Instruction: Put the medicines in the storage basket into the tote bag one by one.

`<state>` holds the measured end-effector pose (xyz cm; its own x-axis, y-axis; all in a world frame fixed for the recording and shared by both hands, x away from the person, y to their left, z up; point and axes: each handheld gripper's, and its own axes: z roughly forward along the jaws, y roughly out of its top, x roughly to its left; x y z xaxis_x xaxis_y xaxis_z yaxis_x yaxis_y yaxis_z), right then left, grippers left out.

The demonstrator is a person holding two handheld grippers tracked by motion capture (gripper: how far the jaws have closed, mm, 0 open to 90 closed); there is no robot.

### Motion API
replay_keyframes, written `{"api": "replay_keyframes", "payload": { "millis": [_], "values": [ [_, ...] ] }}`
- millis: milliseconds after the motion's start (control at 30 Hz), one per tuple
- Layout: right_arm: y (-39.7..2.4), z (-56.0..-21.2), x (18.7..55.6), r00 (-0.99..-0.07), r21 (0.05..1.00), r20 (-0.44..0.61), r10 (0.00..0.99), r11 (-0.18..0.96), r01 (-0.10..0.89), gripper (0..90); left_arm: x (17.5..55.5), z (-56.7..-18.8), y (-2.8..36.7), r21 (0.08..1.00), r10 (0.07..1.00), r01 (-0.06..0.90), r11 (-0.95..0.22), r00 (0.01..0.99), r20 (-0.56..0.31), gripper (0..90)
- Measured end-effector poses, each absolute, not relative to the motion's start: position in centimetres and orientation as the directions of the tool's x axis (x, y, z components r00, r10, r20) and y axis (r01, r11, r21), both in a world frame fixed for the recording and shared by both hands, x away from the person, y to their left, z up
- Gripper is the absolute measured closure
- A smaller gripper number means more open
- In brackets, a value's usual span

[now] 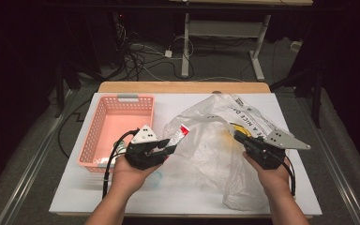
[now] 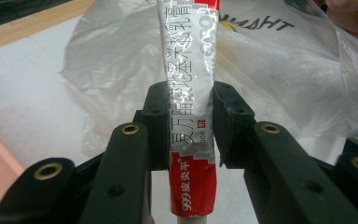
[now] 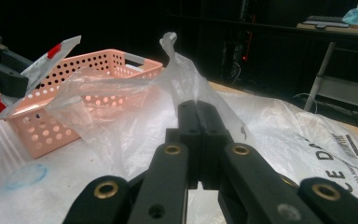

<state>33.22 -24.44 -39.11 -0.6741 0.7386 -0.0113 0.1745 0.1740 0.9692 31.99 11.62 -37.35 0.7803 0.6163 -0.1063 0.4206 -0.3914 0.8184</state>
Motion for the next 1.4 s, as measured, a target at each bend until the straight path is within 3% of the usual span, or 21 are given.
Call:
{"api": "replay_keyframes", "payload": {
  "millis": [567,1400],
  "values": [
    [-24.4,-38.8,32.9,-0.685,0.974,-0.012,0.728,0.163,0.156,90.0,33.0,-40.0,7.7,0.778,0.578,0.443,-0.447,0.806,-0.126,67.8],
    [-24.0,-37.9,32.3,-0.702,0.983,-0.005,0.712,0.131,0.126,90.0,35.9,-41.8,-0.8,0.746,0.546,0.407,-0.527,0.835,-0.070,67.7]
  ]
}}
